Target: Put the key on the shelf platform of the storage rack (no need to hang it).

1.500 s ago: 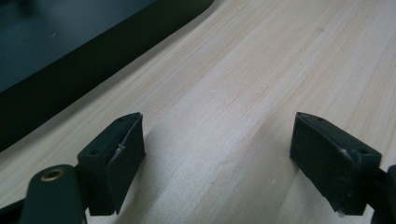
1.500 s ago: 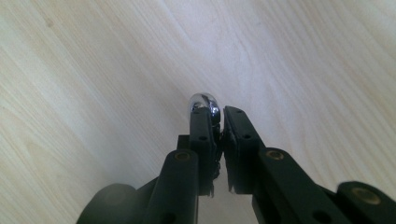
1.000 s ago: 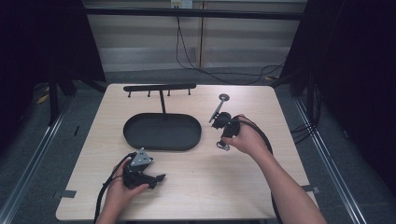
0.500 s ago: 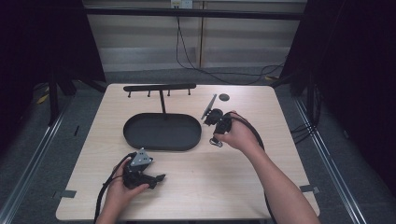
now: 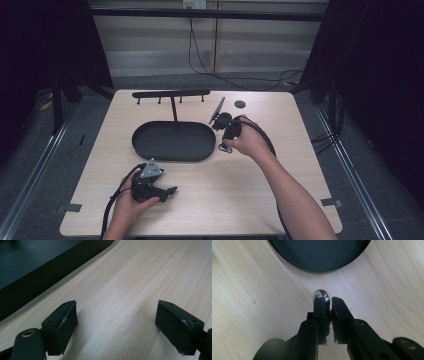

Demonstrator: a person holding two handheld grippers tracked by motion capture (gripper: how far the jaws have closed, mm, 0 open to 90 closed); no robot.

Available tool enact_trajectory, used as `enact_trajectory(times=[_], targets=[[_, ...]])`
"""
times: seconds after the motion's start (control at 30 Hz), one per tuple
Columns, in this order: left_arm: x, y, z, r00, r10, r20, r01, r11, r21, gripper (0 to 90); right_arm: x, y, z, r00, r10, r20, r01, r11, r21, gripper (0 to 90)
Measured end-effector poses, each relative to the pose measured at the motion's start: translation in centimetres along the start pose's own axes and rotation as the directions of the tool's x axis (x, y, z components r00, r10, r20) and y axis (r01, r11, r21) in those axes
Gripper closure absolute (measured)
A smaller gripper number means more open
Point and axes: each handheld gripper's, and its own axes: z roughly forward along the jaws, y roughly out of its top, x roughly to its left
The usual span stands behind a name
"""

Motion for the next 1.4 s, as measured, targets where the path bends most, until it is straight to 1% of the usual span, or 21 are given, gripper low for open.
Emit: enact_trajectory(times=[0.17, 0.2, 0.4, 0.5, 0.63, 0.83, 0.93, 1.03, 1.1, 1.13, 1.23, 1.4], targets=[[0.0, 0.0, 0.0, 1.0, 0.002, -0.001, -0.002, 1.0, 0.001, 17.6, 0.0, 0.8, 0.1, 1.0, 0.0, 0.009, 0.0, 1.0, 0.001, 82.9], [-0.1, 0.0, 0.0, 0.9999, -0.012, 0.002, 0.012, 0.9999, -0.007, 17.7, 0.0, 1.0, 0.1, 1.0, -0.003, 0.008, 0.003, 1.0, 0.004, 82.9], [-0.1, 0.0, 0.1, 0.9999, -0.012, 0.002, 0.012, 0.9999, -0.009, 17.6, 0.0, 2.0, 0.2, 1.0, -0.005, 0.003, 0.005, 1.0, -0.006, 82.9], [-0.1, 0.0, 0.1, 0.9999, -0.011, 0.003, 0.011, 0.9999, -0.009, 17.7, 0.0, 2.5, 0.3, 1.0, -0.002, -0.002, 0.002, 1.0, -0.023, 82.9], [-0.1, 0.0, 0.1, 0.9999, -0.012, 0.003, 0.012, 0.9999, -0.009, 17.6, -0.1, 3.0, 0.7, 1.0, -0.004, 0.001, 0.004, 1.0, -0.018, 82.9], [0.0, 0.0, 0.0, 1.0, -0.006, 0.001, 0.006, 1.0, -0.008, 17.6, 0.2, 4.1, 0.9, 1.0, -0.01, 0.002, 0.01, 1.0, -0.025, 82.9], [0.0, 0.0, 0.0, 1.0, -0.002, -0.007, 0.002, 1.0, -0.008, 17.6, 0.4, 4.6, 0.9, 0.9998, -0.017, 0.005, 0.017, 1.0, -0.026, 82.9], [0.0, 0.0, 0.1, 1.0, -0.006, 0.0, 0.006, 0.9999, -0.009, 17.6, 0.6, 5.2, 1.1, 0.9997, -0.021, 0.009, 0.021, 0.999, -0.03, 82.9], [0.0, 0.0, 0.0, 1.0, -0.003, -0.006, 0.002, 1.0, -0.009, 17.6, 0.7, 5.4, 1.2, 0.9997, -0.021, 0.007, 0.022, 0.999, -0.037, 82.9], [0.0, 0.0, 0.1, 1.0, -0.006, 0.0, 0.006, 0.9999, -0.009, 17.6, 0.7, 5.5, 1.3, 0.9998, -0.021, 0.006, 0.021, 0.999, -0.036, 82.9], [0.0, 0.0, 0.0, 1.0, -0.004, -0.003, 0.004, 1.0, -0.008, 17.7, 0.6, 5.8, 1.7, 0.9997, -0.021, 0.014, 0.021, 0.999, -0.029, 82.9], [0.0, 0.0, 0.0, 1.0, -0.002, -0.006, 0.002, 1.0, -0.008, 17.6, 0.4, 6.2, 2.3, 0.9999, -0.01, 0.014, 0.01, 0.999, -0.036, 82.9]])
